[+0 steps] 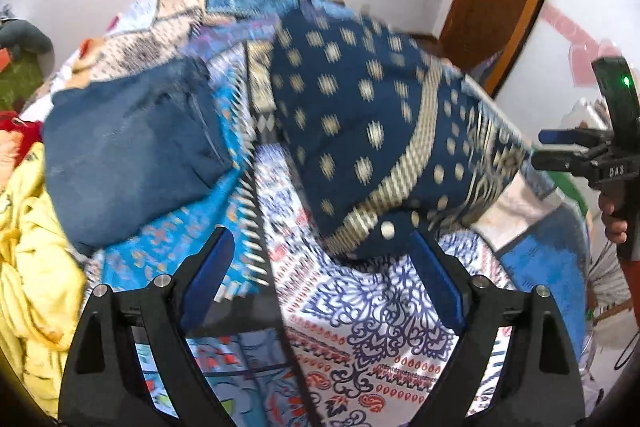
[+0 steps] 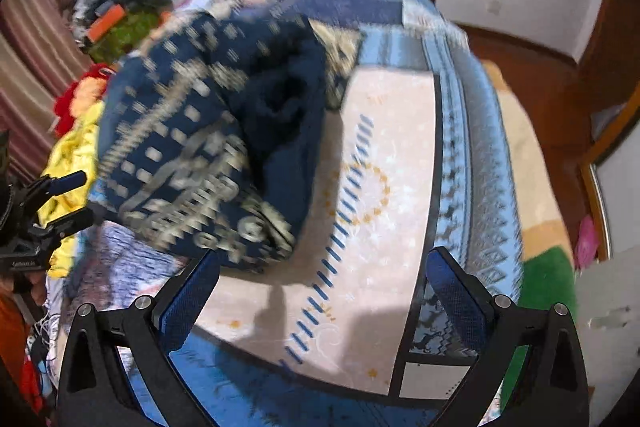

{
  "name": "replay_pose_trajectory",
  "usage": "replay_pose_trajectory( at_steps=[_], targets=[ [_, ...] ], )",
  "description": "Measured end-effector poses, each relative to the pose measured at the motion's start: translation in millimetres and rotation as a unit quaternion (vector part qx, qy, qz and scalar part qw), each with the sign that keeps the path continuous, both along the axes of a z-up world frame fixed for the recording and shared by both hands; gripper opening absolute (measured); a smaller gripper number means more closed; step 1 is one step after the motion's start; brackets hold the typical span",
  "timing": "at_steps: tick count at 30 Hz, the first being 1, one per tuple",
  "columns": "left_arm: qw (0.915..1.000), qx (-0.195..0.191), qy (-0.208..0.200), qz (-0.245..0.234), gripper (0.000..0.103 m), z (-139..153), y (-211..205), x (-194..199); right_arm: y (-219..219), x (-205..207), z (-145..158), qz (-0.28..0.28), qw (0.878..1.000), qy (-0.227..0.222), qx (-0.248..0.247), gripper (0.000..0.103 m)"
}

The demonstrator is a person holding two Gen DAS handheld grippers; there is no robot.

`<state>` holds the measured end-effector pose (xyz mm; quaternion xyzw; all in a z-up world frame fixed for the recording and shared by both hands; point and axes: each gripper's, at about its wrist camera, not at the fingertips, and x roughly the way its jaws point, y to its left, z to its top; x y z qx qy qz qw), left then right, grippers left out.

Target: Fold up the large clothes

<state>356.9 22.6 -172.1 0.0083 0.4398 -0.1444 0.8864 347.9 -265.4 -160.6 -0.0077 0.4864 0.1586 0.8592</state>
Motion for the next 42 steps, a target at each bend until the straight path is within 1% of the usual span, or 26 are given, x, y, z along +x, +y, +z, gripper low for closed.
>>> replay_pose_trajectory(
  at_steps=[2,5,8,10,12,14,16,18,20,23,25,27,30,31,32,33,34,35,36,37,39,40,42],
  targets=[
    [0.9997,-0.009,-0.020,0.015,0.090,17,9,2,4,-1,16,0.019,0.999,-0.017,0.021,0.102],
    [0.9984,-0.028,-0.043,0.025,0.090,34,18,11,15,4,33,0.036,0.998,-0.040,0.045,0.102],
    [0.9978,-0.031,-0.053,0.026,0.090,41,18,25,29,20,38,0.041,0.997,-0.051,0.040,0.103],
    [0.9980,-0.025,-0.053,0.023,0.090,41,12,36,38,33,34,0.043,0.997,-0.048,0.036,0.103],
    [0.9987,-0.021,-0.043,0.018,0.090,35,7,53,41,47,26,0.046,0.998,-0.040,0.034,0.103],
    [0.9990,-0.034,-0.027,0.011,0.090,24,3,68,46,66,12,0.046,0.998,-0.026,0.033,0.103],
    [0.9978,-0.067,-0.002,0.001,0.090,12,0,83,45,84,-3,0.051,0.997,-0.013,0.057,0.103],
    [0.9932,-0.113,0.029,0.005,0.090,-2,2,101,43,106,-24,0.053,0.994,0.025,0.089,0.103],
    [0.9861,-0.154,0.063,0.010,0.090,-18,5,122,39,126,-44,0.052,0.989,0.064,0.123,0.103],
    [0.9721,-0.207,0.110,0.008,0.090,-41,6,148,39,147,-63,0.066,0.977,0.105,0.175,0.103],
    [0.9651,-0.228,0.128,0.006,0.092,-52,6,160,44,160,-71,0.080,0.969,0.124,0.200,0.103],
    [0.9610,-0.241,0.137,0.004,0.092,-59,5,169,50,167,-75,0.089,0.965,0.132,0.207,0.103],
    [0.9535,-0.262,0.149,-0.001,0.092,-70,1,179,64,176,-77,0.099,0.964,0.141,0.202,0.103],
    [0.9527,-0.265,0.149,0.001,0.092,-72,-1,181,66,178,-77,0.099,0.965,0.140,0.200,0.103],
    [0.9527,-0.266,0.146,0.001,0.089,-72,-2,182,68,179,-78,0.099,0.965,0.140,0.199,0.103],
    [0.9530,-0.266,0.145,0.000,0.088,-71,-2,182,69,180,-78,0.096,0.965,0.141,0.199,0.100],
    [0.9535,-0.266,0.142,0.001,0.084,-69,-3,180,70,179,-76,0.097,0.966,0.137,0.199,0.097],
    [0.9546,-0.264,0.137,0.001,0.077,-67,-3,178,71,177,-73,0.102,0.967,0.129,0.195,0.087],
    [0.9573,-0.259,0.129,0.000,0.074,-62,-3,173,72,174,-69,0.107,0.968,0.122,0.190,0.076],
    [0.9622,-0.246,0.117,-0.004,0.069,-56,-5,167,76,169,-61,0.114,0.970,0.109,0.186,0.070],
    [0.9707,-0.221,0.093,-0.012,0.064,-38,-6,153,86,162,-47,0.125,0.971,0.095,0.181,0.050],
    [0.9742,-0.210,0.082,-0.017,0.060,-27,-6,146,93,155,-36,0.133,0.971,0.086,0.177,0.047],
    [0.9786,-0.197,0.057,-0.017,0.059,-5,-1,132,106,146,-21,0.143,0.974,0.070,0.164,0.044]
  ],
)
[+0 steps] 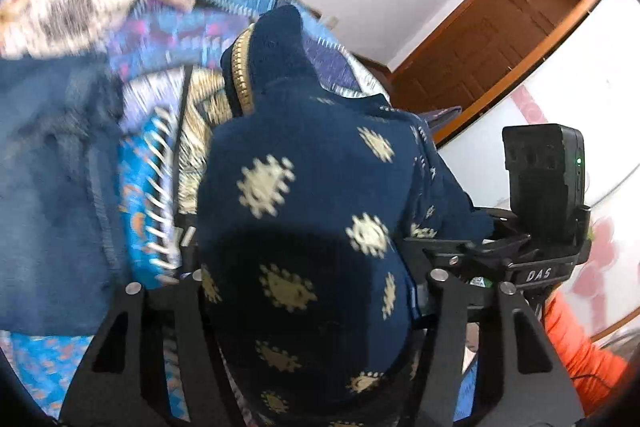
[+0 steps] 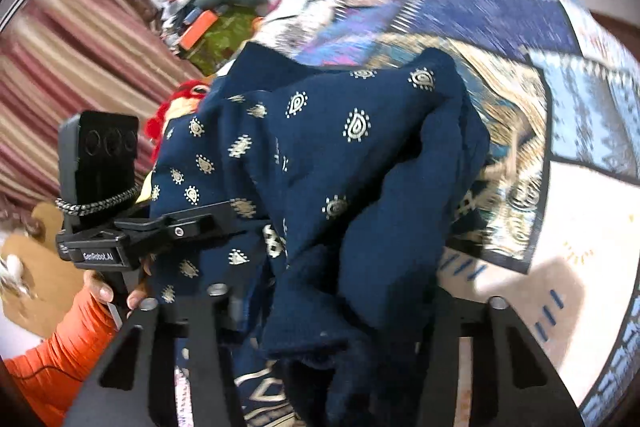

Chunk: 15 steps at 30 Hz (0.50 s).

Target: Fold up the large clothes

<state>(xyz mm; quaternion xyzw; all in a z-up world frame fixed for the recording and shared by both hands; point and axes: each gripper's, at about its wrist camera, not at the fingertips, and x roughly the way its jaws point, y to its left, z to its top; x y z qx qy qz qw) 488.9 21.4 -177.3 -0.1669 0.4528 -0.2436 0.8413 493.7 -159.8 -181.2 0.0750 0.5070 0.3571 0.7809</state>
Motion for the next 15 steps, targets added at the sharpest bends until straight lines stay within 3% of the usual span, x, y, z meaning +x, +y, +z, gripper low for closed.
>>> replay_pose_trajectory(
  at_steps=[5,9,15],
  targets=[
    [0.9975,-0.001,-0.068,0.017,0.055,66,36,-40,35,-26,54,0.014,0.999,-0.051,0.009,0.042],
    [0.9919,0.032,-0.117,0.038,0.054,113,61,-63,76,-34,93,0.025,0.996,-0.089,0.016,0.041],
    [0.9872,0.045,-0.133,0.075,0.054,143,124,-70,143,-29,117,0.040,0.994,-0.101,0.026,0.041]
  ],
)
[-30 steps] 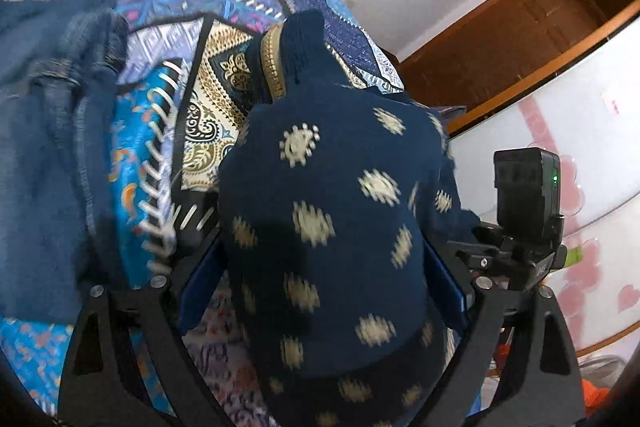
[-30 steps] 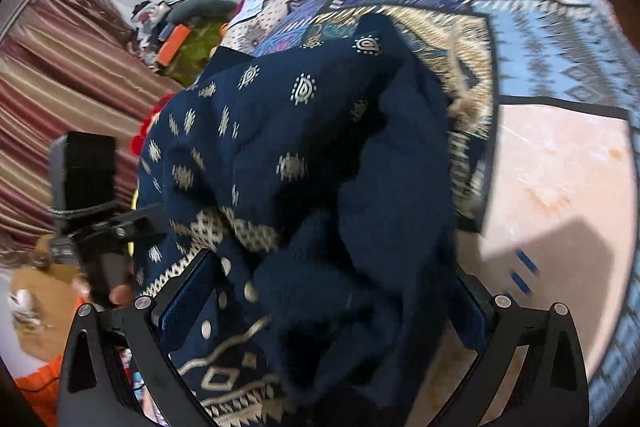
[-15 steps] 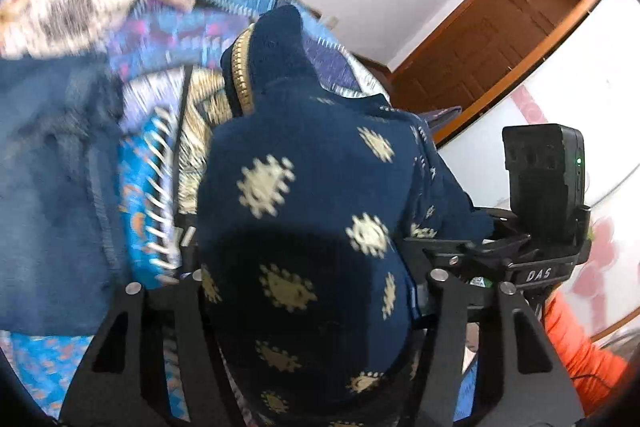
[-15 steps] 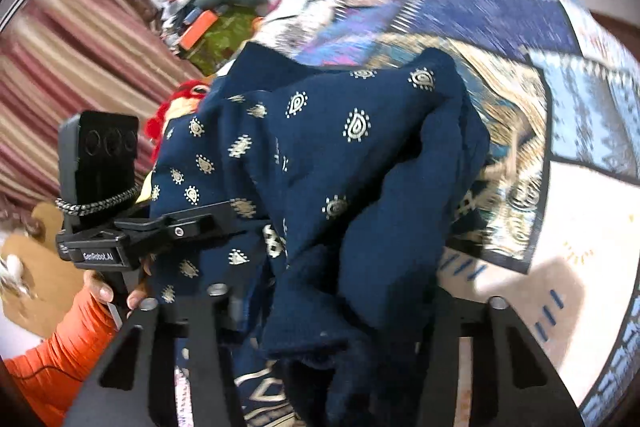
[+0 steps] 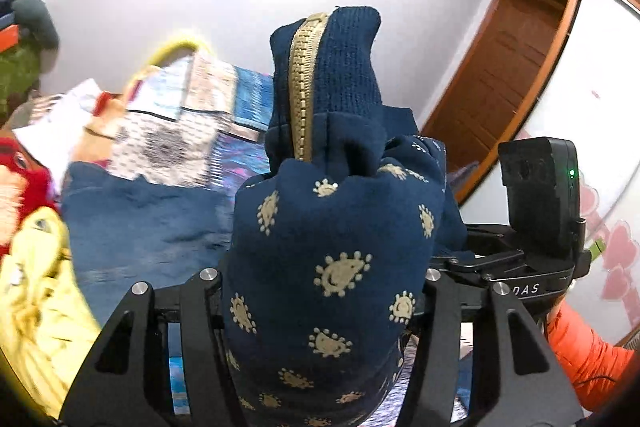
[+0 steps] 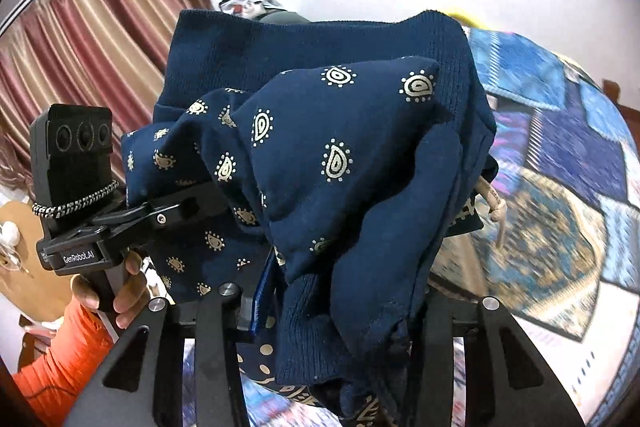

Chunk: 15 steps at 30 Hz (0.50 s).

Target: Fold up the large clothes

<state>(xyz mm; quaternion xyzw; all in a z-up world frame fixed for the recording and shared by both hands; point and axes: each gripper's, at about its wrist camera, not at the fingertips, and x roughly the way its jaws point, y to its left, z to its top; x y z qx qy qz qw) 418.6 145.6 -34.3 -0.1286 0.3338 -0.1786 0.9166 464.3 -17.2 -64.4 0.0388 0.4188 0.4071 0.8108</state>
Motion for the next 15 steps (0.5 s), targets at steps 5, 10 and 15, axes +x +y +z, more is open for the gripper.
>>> replay_pose_trajectory(
  at_steps=[5,10,15],
  targets=[
    [0.9989,-0.011,0.024,0.039,0.054,-25,52,18,61,28,-20,0.015,0.999,0.035,-0.015,0.041],
    [0.9941,-0.034,0.073,0.073,0.054,-77,103,45,114,67,-71,0.021,0.995,0.083,-0.044,0.041],
    [0.9814,-0.067,0.142,0.110,0.054,-144,145,87,154,120,-136,0.030,0.988,0.132,-0.078,0.041]
  ],
)
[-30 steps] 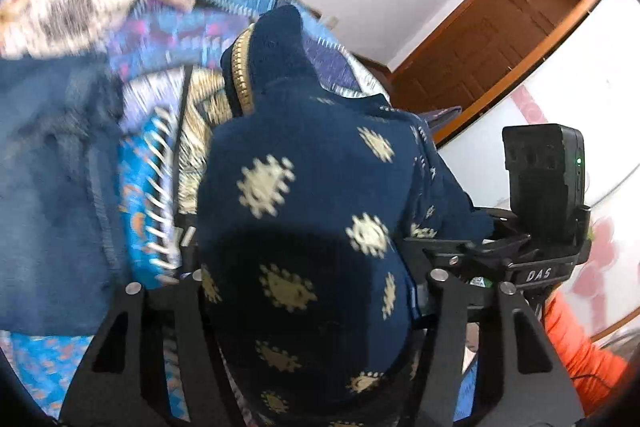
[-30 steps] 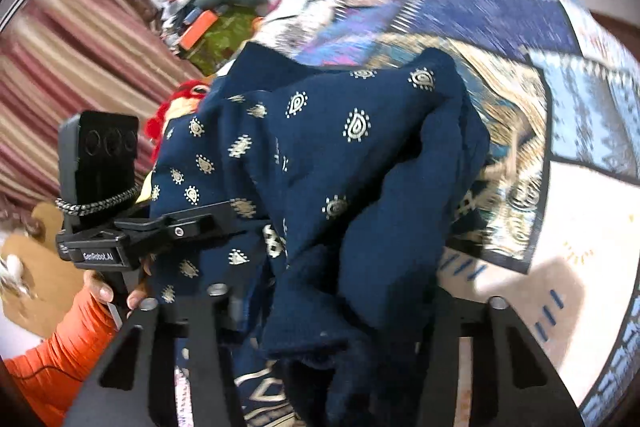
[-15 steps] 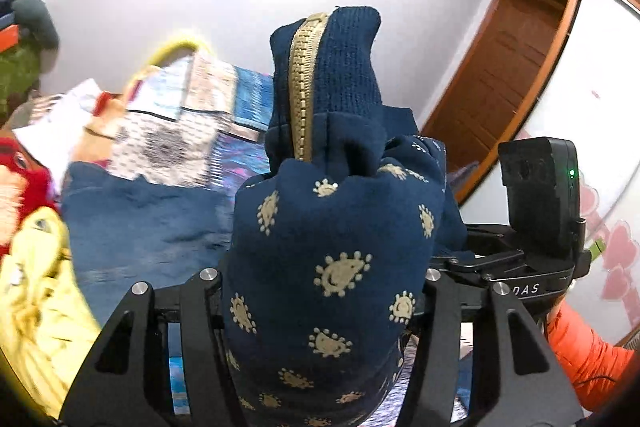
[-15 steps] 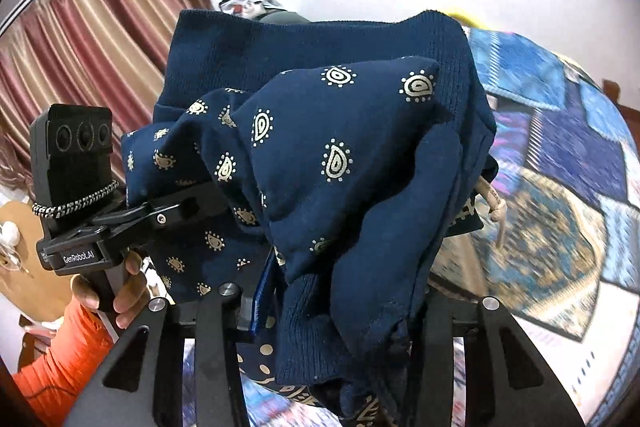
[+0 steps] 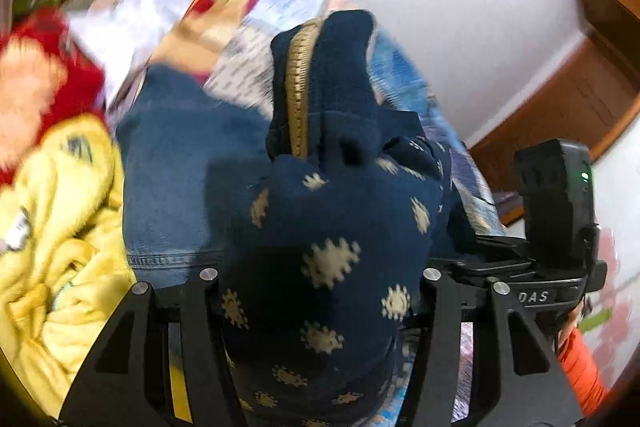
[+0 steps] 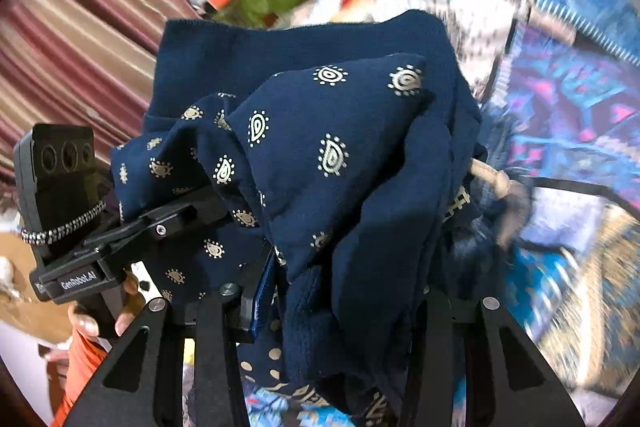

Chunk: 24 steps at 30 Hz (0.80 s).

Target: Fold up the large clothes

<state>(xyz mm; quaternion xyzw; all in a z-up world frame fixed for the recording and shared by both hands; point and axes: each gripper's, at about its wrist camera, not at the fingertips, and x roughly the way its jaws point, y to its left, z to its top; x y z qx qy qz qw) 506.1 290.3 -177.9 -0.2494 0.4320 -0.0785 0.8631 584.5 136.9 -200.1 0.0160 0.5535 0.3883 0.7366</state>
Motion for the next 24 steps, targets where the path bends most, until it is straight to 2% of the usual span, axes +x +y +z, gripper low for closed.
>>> replay_pose_trajectory(
  at_steps=[1,3,4,9,12,16,19,21,24],
  targets=[
    [0.9997,-0.016,0.015,0.008,0.054,-15,9,8,7,6,-7,0.009,1.000,-0.010,-0.015,0.042],
    [0.9983,-0.043,0.031,0.023,0.054,-38,27,22,19,21,-18,0.021,0.998,-0.038,-0.053,0.055],
    [0.9979,-0.051,0.033,0.025,0.056,-45,33,28,22,28,-21,0.027,0.997,-0.047,-0.060,0.056],
    [0.9993,-0.024,0.027,0.001,0.063,-52,37,41,15,46,-23,0.046,0.996,-0.046,-0.059,0.056],
    [0.9993,0.025,0.025,-0.017,0.063,-33,26,30,1,32,-4,0.046,0.995,-0.057,-0.061,0.057],
    [0.9965,0.076,0.030,-0.018,0.063,-12,20,19,-20,6,36,0.022,0.987,-0.133,-0.088,0.058],
    [0.9924,0.121,0.022,-0.009,0.063,6,17,6,-26,-13,56,0.018,0.985,-0.154,-0.069,0.058],
    [0.9887,0.150,0.001,-0.002,0.063,19,15,-4,-23,-30,64,0.026,0.985,-0.164,-0.055,0.059],
    [0.9879,0.154,-0.018,0.000,0.063,32,12,-23,-13,-49,60,0.026,0.979,-0.188,-0.069,0.060]
  ],
)
